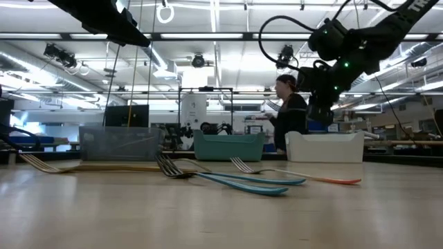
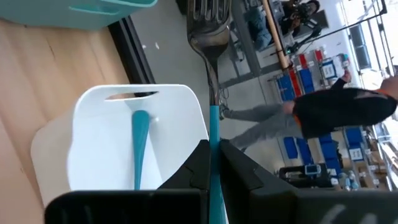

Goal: Sort silverware by color (type)
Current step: Put the blue fork into the white bin

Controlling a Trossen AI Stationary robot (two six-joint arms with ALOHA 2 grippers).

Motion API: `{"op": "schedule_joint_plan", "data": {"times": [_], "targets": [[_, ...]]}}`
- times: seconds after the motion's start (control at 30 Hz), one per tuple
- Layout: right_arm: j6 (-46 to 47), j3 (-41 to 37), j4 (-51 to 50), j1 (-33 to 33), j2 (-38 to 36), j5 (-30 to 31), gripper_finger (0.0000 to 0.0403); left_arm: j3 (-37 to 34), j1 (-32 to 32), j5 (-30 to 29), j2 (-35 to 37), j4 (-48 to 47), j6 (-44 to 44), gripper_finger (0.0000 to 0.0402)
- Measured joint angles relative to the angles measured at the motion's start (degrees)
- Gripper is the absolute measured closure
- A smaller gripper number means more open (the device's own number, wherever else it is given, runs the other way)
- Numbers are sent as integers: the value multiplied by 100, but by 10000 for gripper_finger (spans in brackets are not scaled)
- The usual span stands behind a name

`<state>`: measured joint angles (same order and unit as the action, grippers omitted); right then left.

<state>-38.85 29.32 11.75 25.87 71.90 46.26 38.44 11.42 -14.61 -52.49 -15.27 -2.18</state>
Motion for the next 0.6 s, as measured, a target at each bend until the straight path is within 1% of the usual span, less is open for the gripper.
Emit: {"op": "schedule_joint_plan", "data": {"times": [0.27, 0.6], "targets": [[-190, -391, 599, 296, 0, -117, 378, 0, 0, 0, 0, 0, 2, 290], [-233, -481, 664, 515, 2, -236, 378, 0, 0, 2, 0, -2, 5, 290]]}}
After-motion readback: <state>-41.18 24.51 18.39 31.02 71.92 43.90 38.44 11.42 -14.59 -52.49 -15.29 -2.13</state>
